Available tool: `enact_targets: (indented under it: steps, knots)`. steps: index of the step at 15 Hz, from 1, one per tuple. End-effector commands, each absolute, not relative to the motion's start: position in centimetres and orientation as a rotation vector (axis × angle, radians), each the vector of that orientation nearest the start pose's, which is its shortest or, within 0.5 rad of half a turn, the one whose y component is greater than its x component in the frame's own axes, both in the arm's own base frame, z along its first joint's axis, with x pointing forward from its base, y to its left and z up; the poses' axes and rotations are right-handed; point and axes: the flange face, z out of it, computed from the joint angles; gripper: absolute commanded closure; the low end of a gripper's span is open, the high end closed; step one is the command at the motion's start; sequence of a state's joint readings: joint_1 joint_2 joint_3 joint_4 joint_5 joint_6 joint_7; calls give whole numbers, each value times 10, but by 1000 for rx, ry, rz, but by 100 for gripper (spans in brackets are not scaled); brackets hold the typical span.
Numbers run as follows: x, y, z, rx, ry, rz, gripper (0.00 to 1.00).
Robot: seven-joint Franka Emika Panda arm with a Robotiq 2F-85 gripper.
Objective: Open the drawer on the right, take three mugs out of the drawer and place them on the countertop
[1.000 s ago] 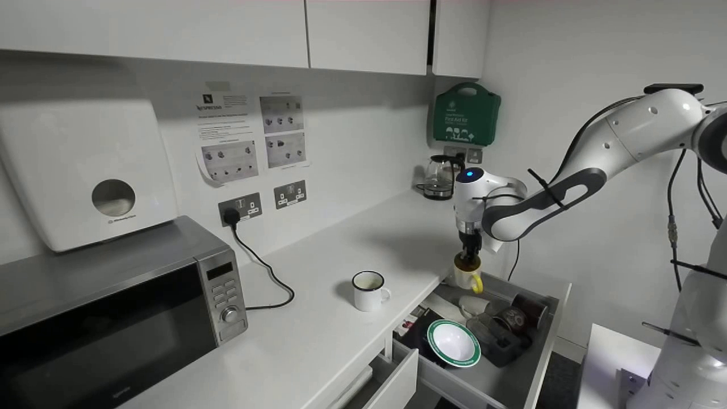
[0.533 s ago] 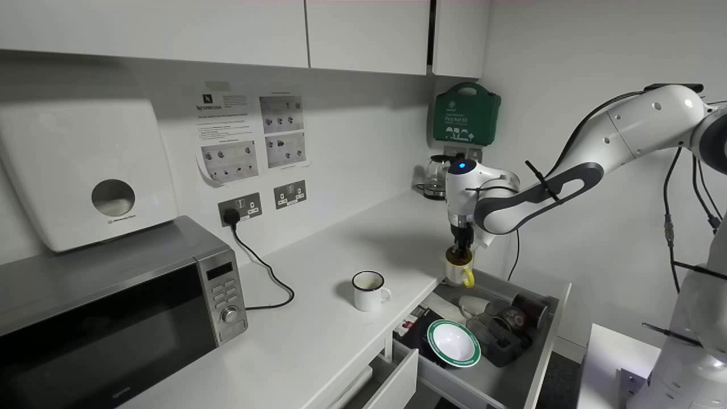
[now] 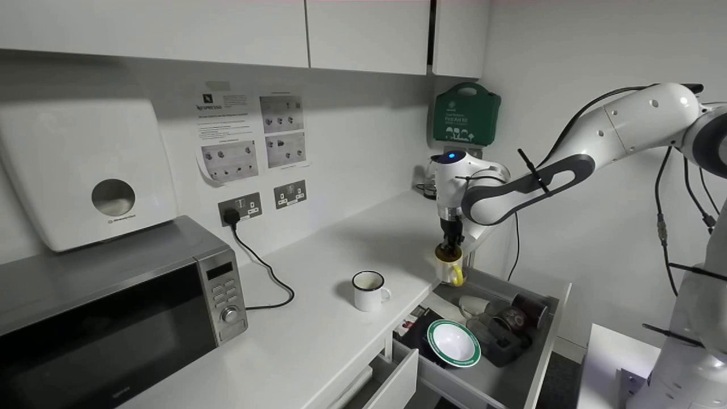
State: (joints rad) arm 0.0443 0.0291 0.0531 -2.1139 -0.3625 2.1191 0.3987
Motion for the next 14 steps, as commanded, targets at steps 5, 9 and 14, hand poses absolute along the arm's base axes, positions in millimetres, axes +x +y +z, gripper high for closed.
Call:
enact_targets:
  steps: [5, 9, 14]
  knots:
    - [581, 60, 425, -3385, 189, -88, 97]
    - [598, 67, 435, -3352, 183, -95, 97]
    - [615, 70, 444, -3298, 181, -45, 97]
